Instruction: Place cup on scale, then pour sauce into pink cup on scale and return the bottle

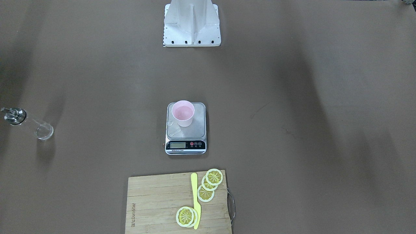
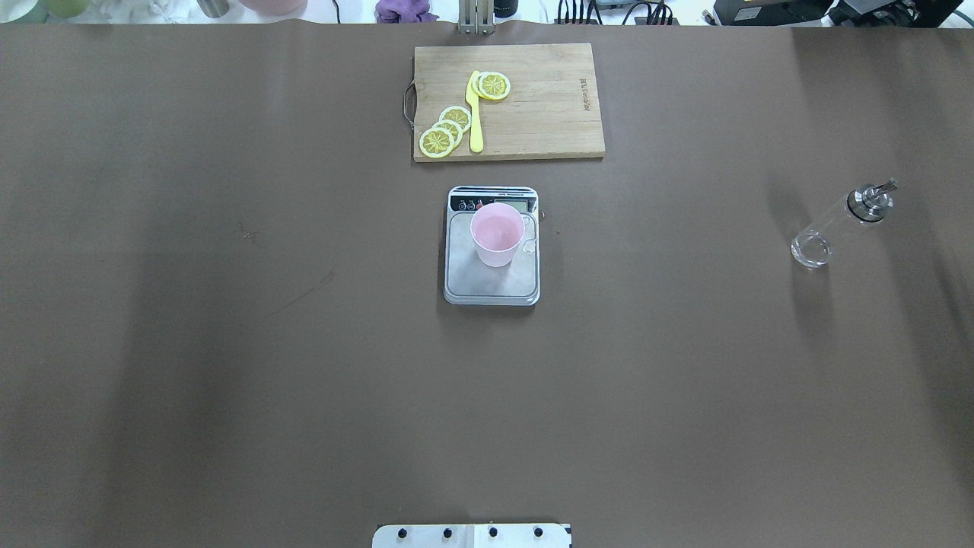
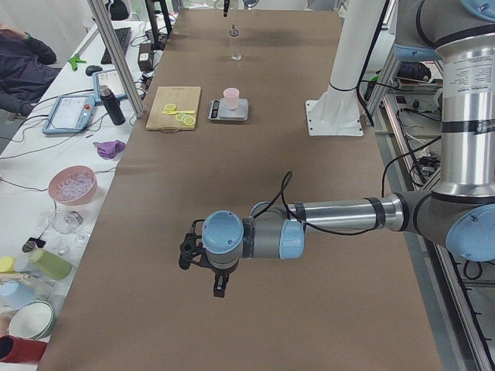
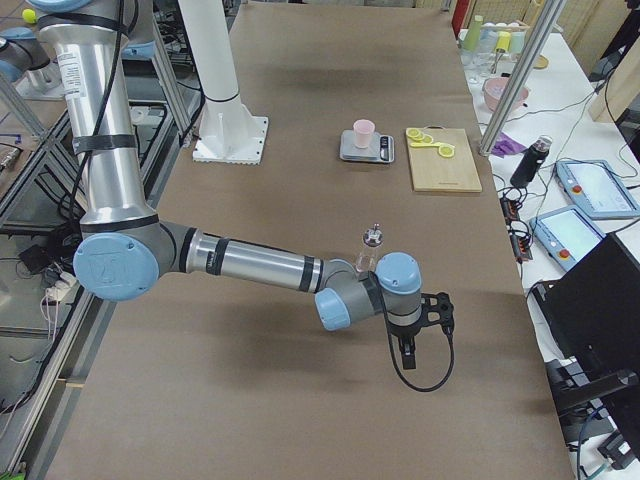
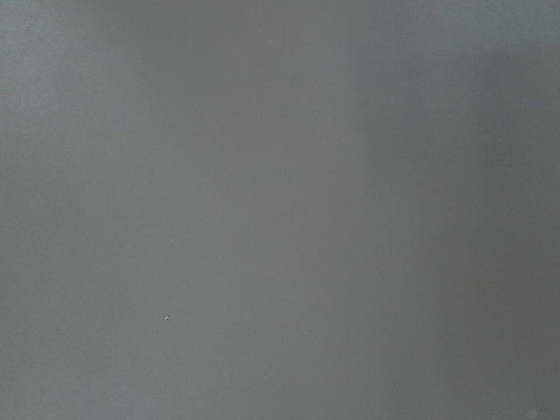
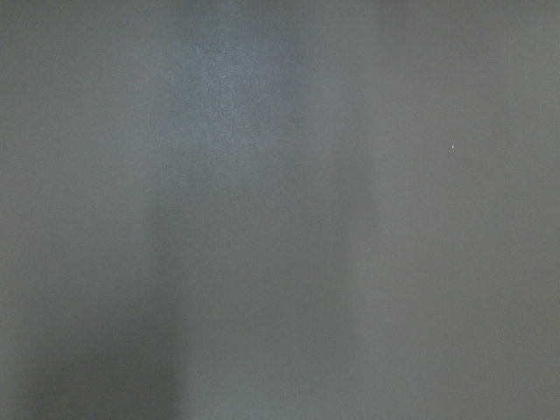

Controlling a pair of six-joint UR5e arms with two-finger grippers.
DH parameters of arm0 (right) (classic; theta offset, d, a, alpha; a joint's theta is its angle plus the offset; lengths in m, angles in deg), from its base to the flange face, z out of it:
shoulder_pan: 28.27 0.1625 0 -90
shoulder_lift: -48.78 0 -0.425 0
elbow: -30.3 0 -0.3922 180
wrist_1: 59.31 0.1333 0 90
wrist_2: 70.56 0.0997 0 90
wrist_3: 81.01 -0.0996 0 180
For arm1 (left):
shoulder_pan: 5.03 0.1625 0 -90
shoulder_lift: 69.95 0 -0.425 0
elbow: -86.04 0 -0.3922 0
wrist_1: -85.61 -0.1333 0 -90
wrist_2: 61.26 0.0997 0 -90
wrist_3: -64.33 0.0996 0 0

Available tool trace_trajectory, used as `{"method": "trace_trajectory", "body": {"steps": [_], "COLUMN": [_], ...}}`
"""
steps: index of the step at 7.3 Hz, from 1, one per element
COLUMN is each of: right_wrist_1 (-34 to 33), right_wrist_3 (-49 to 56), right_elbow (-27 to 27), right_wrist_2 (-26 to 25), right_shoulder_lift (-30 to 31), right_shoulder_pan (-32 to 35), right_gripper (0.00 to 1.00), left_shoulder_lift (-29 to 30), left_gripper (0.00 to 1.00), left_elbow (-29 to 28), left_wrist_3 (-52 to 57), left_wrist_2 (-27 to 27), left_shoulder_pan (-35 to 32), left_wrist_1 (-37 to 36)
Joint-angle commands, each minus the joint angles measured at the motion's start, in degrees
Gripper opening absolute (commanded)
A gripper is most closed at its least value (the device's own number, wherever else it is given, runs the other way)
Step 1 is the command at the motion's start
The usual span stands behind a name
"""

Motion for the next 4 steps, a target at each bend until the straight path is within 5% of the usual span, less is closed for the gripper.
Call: {"method": "trace_trajectory", "body": {"steps": [1,4], "right_wrist_1": [-23.0,-21.2], "right_wrist_3": [9.6,12.4], "right_elbow": [-6.8,-6.3], "right_wrist_2": [-0.1,0.5], "right_shoulder_lift": [-4.0,2.0], "right_shoulder_pan": [1.7,2.2], "right_gripper": [1.0,1.0], "left_shoulder_lift": [-0.7,-0.7], "left_gripper": [0.98,0.98], "left_elbow": [0.0,0.2], "left_wrist_3": [0.1,0.1], "left_wrist_2": [-0.1,2.0], "left_shoulder_pan": [0.1,0.4], "left_wrist_1": [-0.2,0.0]}}
